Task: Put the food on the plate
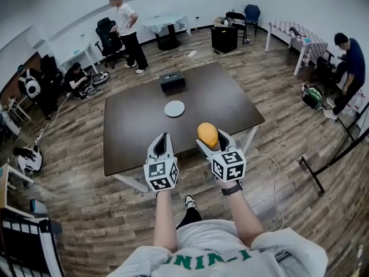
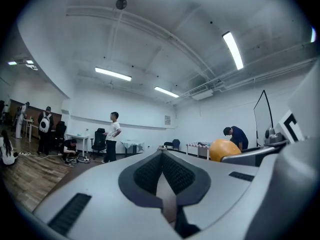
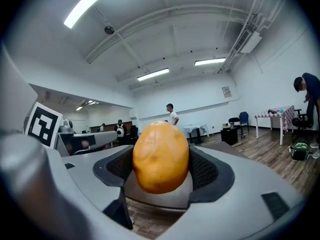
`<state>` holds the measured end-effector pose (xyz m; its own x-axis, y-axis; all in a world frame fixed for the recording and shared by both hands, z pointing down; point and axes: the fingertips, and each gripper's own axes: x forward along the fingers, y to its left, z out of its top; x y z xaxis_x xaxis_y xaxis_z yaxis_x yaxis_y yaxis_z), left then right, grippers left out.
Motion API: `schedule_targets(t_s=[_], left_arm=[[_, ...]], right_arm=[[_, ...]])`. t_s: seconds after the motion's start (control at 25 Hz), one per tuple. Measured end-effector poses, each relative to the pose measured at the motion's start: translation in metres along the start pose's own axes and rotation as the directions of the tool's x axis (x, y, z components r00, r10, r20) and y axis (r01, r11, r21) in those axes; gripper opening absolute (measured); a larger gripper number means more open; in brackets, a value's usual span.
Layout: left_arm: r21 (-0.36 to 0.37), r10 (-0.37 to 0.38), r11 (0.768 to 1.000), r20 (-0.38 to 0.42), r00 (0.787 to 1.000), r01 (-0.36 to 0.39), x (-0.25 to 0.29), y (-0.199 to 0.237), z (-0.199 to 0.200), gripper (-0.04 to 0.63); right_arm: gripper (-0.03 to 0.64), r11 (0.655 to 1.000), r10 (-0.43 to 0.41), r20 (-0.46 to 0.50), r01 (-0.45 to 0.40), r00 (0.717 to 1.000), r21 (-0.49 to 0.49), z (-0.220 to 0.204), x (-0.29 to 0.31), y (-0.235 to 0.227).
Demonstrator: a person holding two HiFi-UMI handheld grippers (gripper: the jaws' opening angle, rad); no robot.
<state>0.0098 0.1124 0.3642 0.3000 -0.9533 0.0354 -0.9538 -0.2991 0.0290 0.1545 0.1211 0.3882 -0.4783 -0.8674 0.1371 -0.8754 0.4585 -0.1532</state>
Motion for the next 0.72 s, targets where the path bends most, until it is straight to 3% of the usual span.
schedule_targets(t_s=[0.32,0.72], left_arm=[[-0.005,-0.022,1.0,0.068,0.997,0.022,0.11,0.089,0.041,0.011],[-0.014,-0.054,0.998,0.051,0.997,0.055,0.198,0.176,0.033,0.011]], right_arm=[[0.347,0.999,-0.028,0.046,0.029,0.999,-0.015,0.055,0.131,-0.019],[0.347,1.0,-0.006,0.028,0.006,1.0,-0.007,0.062,0.266,-0.018]])
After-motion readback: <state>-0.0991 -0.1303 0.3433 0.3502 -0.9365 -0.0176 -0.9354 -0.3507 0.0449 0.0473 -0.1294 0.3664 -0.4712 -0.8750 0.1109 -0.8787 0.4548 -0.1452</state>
